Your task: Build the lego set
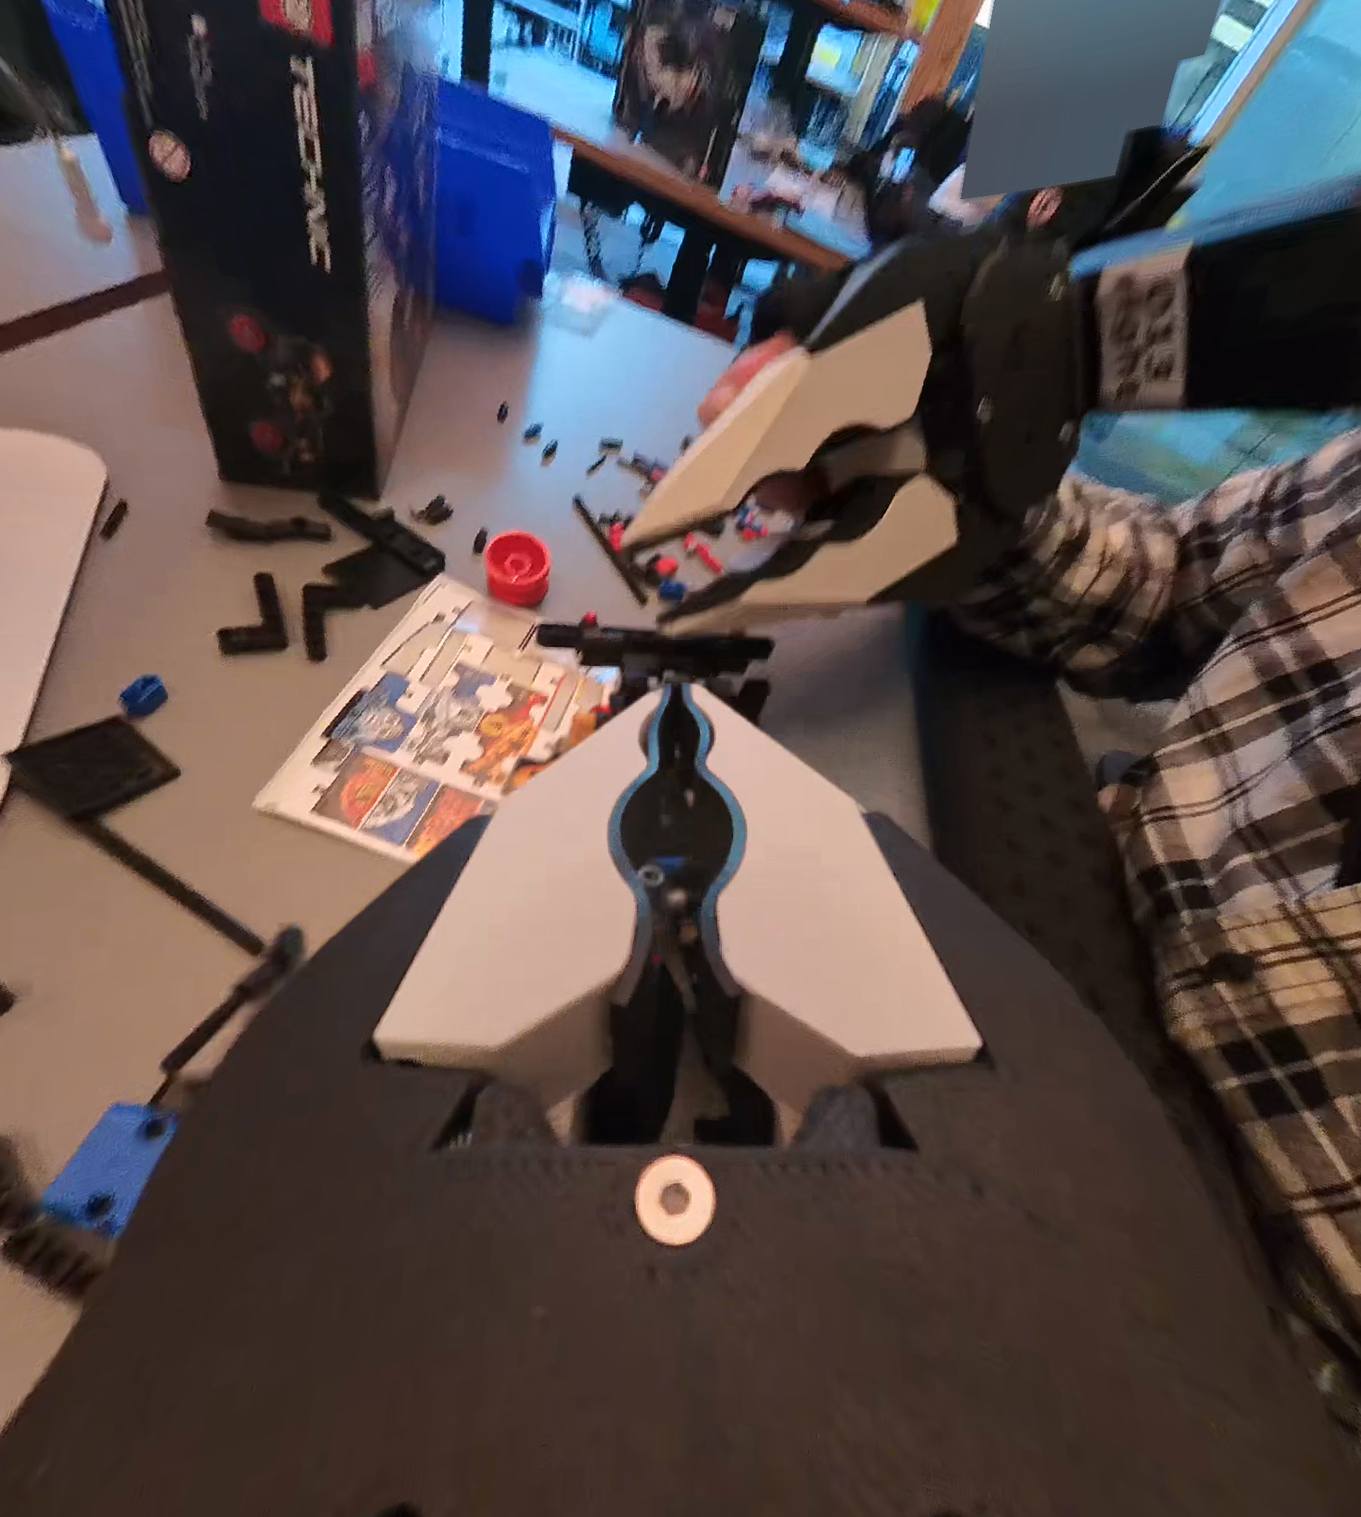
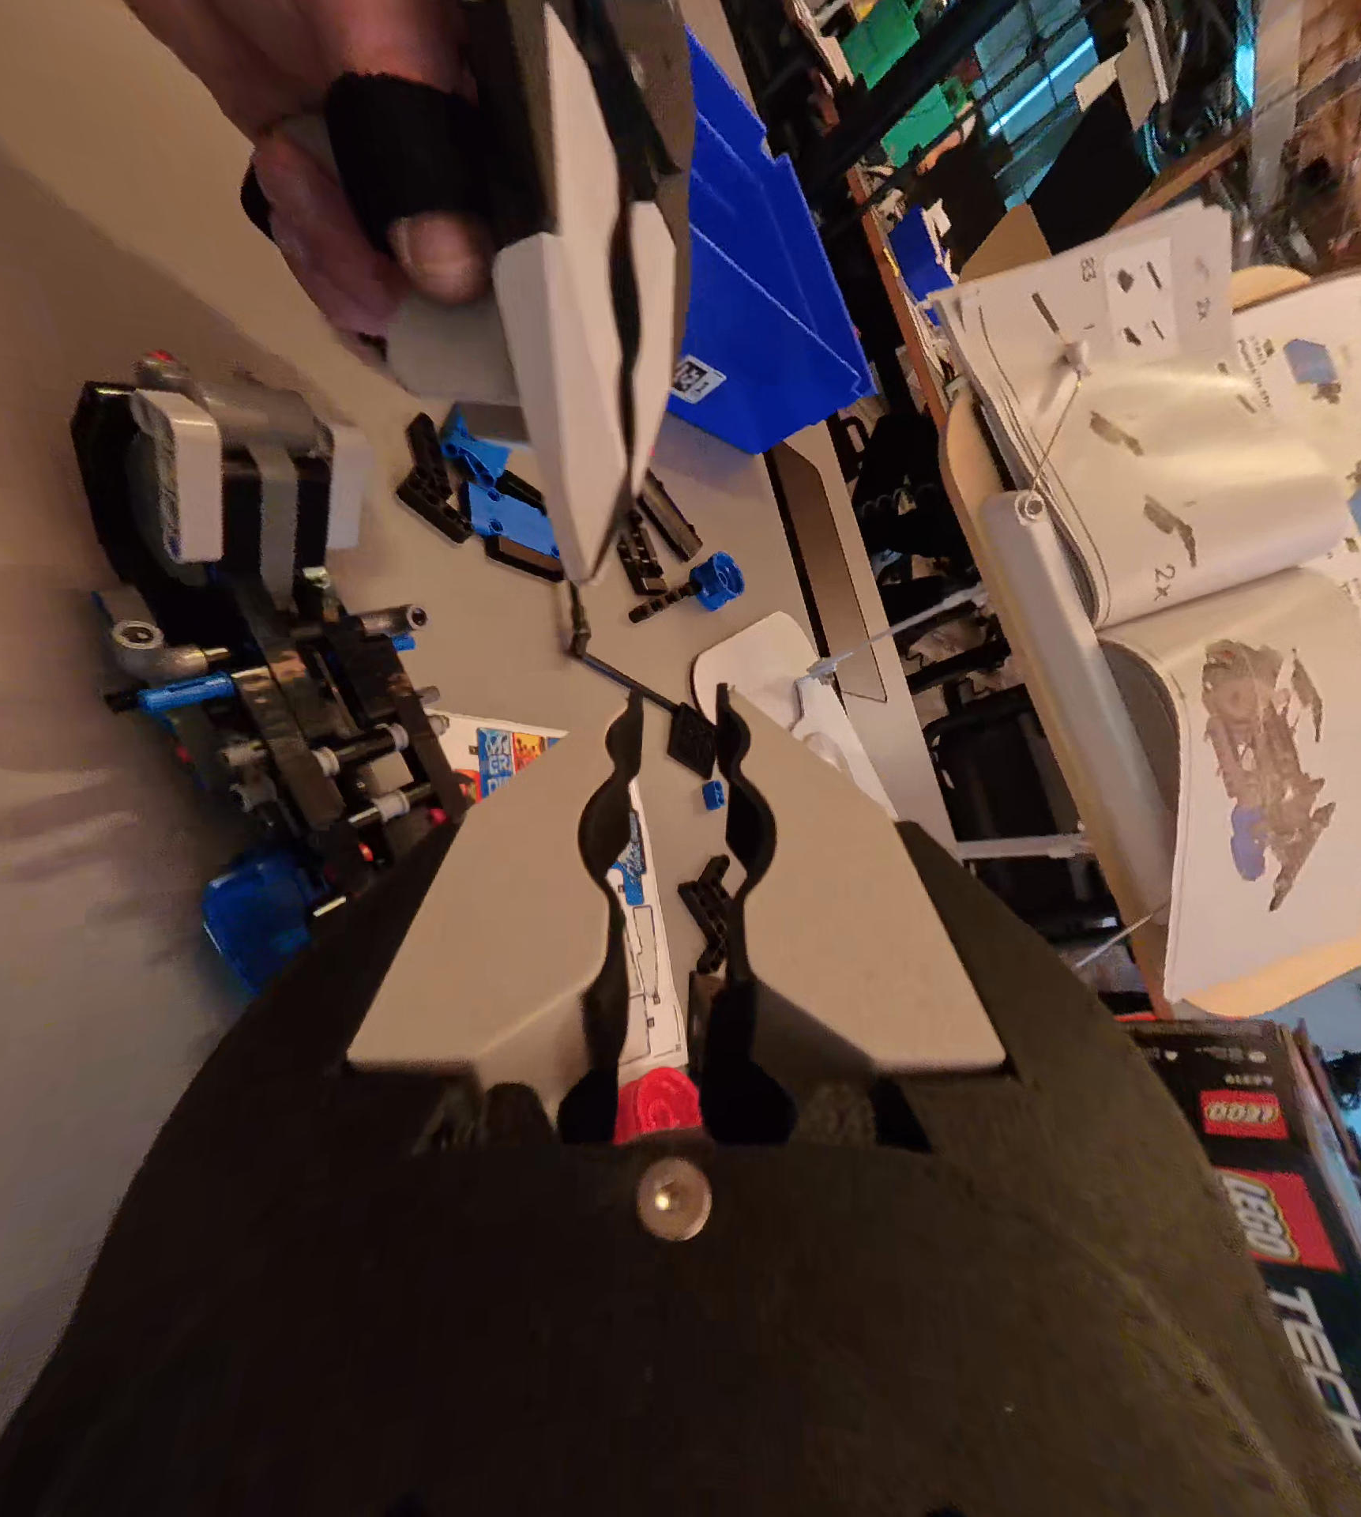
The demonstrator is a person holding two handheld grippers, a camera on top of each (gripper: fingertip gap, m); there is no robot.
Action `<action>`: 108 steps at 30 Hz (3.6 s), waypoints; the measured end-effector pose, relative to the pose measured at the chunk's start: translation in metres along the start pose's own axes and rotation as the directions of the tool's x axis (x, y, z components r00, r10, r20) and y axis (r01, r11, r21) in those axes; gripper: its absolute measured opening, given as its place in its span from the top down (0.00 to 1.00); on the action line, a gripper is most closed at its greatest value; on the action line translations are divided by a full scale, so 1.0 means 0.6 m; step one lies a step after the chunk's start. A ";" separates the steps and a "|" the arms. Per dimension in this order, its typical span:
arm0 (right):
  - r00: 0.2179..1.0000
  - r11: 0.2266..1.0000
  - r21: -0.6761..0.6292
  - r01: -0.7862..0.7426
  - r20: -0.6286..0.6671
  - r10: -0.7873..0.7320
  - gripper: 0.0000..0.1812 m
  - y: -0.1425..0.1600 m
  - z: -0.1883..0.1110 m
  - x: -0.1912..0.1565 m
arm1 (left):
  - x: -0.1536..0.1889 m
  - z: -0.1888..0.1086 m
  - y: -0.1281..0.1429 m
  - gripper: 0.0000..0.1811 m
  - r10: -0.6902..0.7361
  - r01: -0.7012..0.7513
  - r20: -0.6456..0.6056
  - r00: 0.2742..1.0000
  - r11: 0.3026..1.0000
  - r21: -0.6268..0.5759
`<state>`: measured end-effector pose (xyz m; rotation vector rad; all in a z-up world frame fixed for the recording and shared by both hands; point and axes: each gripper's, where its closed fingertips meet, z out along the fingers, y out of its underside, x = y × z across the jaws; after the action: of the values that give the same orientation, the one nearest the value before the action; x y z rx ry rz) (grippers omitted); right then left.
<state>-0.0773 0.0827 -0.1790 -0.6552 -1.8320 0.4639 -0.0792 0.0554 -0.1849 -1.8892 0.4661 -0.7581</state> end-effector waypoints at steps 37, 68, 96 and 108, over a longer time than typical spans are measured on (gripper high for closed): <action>0.939 0.940 -0.005 -0.342 0.031 0.342 0.90 0.071 -0.012 0.050 | -0.185 0.017 0.019 0.97 0.579 -0.370 0.297 0.759 0.760 -0.535; 0.938 0.942 0.014 -0.336 0.099 0.333 0.97 0.031 -0.008 0.016 | -0.036 0.067 -0.042 0.97 0.750 -0.614 0.288 0.595 0.656 -0.439; 0.919 0.920 -0.010 -0.392 0.051 0.392 0.97 0.068 -0.016 0.044 | -0.115 -0.150 0.180 0.87 0.489 -0.125 0.347 0.800 0.701 -0.702; 0.919 0.920 -0.010 -0.391 0.056 0.391 0.97 0.069 -0.015 0.042 | -0.174 -0.120 0.125 0.86 0.448 -0.080 0.486 0.750 0.791 -0.606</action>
<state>-0.0668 0.1308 -0.1824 -1.0243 -1.7539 0.7543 -0.2036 0.0401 -0.2626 -2.3856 0.5661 0.2648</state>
